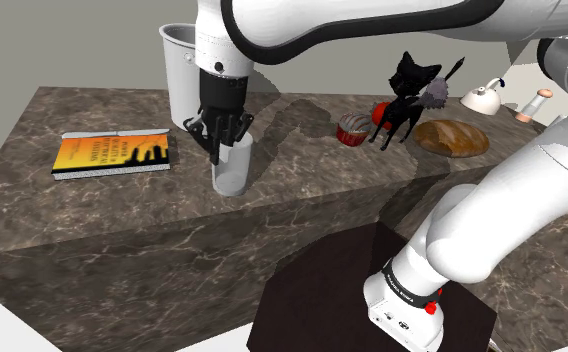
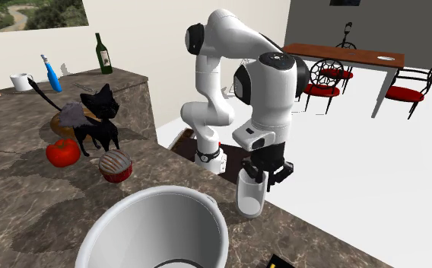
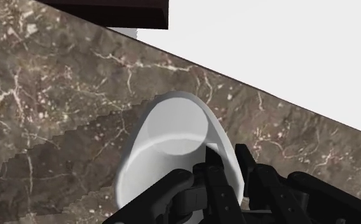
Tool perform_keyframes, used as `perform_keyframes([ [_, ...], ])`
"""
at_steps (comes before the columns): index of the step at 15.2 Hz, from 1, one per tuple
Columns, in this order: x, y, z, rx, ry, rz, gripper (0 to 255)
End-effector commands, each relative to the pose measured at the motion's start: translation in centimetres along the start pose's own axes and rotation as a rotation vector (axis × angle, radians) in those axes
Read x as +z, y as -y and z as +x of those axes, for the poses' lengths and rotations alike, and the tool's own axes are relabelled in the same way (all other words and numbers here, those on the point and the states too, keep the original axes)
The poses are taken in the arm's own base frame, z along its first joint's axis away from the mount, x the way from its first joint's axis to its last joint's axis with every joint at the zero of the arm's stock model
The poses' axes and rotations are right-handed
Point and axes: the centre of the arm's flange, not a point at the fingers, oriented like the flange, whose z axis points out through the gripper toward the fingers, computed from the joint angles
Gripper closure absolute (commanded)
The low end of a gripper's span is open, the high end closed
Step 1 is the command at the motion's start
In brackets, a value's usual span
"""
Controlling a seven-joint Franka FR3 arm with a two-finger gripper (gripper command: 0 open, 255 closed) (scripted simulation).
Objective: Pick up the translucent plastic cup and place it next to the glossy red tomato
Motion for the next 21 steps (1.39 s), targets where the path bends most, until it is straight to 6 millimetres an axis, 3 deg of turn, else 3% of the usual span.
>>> perform_keyframes([
  [1, -0.5, 0.0, 0.0, 0.000, 0.002, -0.001, 255],
  [21, -11.0, 0.5, -0.3, 0.000, 0.002, -0.001, 255],
])
